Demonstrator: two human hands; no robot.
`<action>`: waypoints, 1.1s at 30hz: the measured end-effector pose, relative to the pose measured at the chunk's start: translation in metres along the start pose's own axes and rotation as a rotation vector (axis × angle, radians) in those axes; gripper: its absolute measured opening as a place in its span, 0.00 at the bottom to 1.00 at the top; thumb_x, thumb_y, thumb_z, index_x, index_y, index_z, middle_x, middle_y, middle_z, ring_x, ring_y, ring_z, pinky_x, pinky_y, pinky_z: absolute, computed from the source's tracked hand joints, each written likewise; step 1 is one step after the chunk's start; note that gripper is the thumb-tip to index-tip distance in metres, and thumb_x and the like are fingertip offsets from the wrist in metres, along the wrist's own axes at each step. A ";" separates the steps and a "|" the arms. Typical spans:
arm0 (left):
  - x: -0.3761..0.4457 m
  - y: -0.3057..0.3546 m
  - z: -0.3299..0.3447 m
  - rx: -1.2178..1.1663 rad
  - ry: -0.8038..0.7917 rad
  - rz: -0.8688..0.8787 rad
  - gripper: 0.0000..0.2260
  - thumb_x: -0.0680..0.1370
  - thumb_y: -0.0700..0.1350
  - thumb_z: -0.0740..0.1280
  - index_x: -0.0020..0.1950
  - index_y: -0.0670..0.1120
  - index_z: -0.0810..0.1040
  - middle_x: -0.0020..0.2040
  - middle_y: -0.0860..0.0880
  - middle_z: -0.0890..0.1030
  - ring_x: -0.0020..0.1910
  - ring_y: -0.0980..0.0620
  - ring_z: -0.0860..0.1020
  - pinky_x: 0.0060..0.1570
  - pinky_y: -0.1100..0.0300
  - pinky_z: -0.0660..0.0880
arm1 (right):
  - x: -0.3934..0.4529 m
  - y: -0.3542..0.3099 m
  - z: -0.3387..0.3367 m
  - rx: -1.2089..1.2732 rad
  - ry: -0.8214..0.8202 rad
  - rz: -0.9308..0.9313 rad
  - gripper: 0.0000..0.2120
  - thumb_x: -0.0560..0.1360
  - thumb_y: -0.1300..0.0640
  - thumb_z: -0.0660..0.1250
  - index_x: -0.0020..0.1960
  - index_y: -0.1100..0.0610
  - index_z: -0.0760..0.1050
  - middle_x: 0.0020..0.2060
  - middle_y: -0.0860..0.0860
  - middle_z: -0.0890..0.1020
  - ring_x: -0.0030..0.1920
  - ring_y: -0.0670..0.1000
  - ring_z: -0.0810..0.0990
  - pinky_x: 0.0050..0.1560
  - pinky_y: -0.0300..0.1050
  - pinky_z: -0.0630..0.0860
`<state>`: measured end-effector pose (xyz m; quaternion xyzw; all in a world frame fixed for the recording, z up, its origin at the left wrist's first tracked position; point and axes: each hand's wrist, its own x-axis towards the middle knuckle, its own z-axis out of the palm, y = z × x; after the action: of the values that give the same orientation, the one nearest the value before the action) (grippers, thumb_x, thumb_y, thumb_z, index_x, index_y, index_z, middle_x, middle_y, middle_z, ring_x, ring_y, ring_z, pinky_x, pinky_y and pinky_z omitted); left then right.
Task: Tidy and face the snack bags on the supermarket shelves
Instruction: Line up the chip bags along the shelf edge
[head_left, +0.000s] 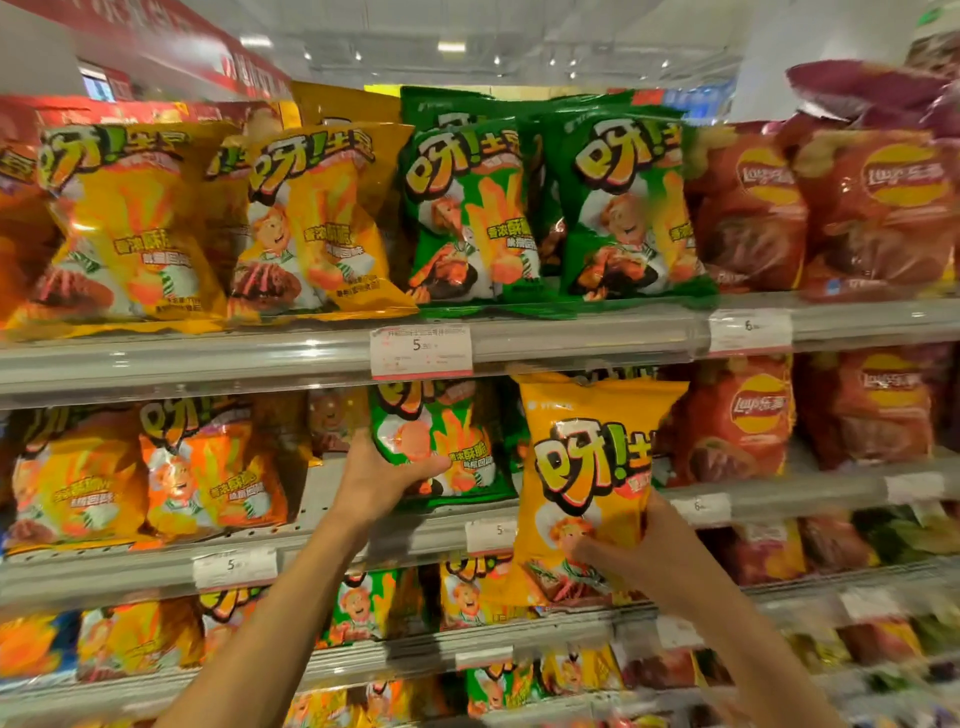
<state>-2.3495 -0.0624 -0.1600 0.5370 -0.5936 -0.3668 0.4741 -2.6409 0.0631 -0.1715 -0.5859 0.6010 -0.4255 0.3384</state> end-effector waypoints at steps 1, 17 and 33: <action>0.001 0.002 0.009 0.009 -0.018 0.006 0.26 0.58 0.53 0.83 0.51 0.51 0.79 0.44 0.55 0.86 0.43 0.57 0.84 0.41 0.61 0.81 | -0.004 0.002 -0.007 0.017 0.007 0.006 0.32 0.59 0.35 0.81 0.58 0.44 0.77 0.47 0.39 0.86 0.47 0.40 0.85 0.46 0.39 0.80; -0.005 0.002 0.044 0.295 -0.122 -0.064 0.32 0.66 0.61 0.78 0.60 0.43 0.74 0.53 0.47 0.81 0.52 0.46 0.80 0.56 0.46 0.78 | -0.026 0.015 -0.017 0.019 -0.053 -0.037 0.34 0.62 0.35 0.81 0.64 0.40 0.73 0.52 0.38 0.85 0.52 0.41 0.84 0.51 0.45 0.81; -0.073 -0.061 -0.111 0.772 0.168 0.420 0.10 0.79 0.52 0.68 0.54 0.47 0.81 0.49 0.49 0.79 0.50 0.46 0.77 0.48 0.51 0.76 | -0.023 -0.059 0.144 0.059 -0.053 -0.060 0.26 0.63 0.42 0.83 0.56 0.49 0.80 0.48 0.39 0.86 0.49 0.37 0.84 0.46 0.33 0.80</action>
<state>-2.2272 0.0082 -0.1983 0.5704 -0.7425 0.0308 0.3499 -2.4840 0.0719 -0.1792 -0.6045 0.5613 -0.4373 0.3582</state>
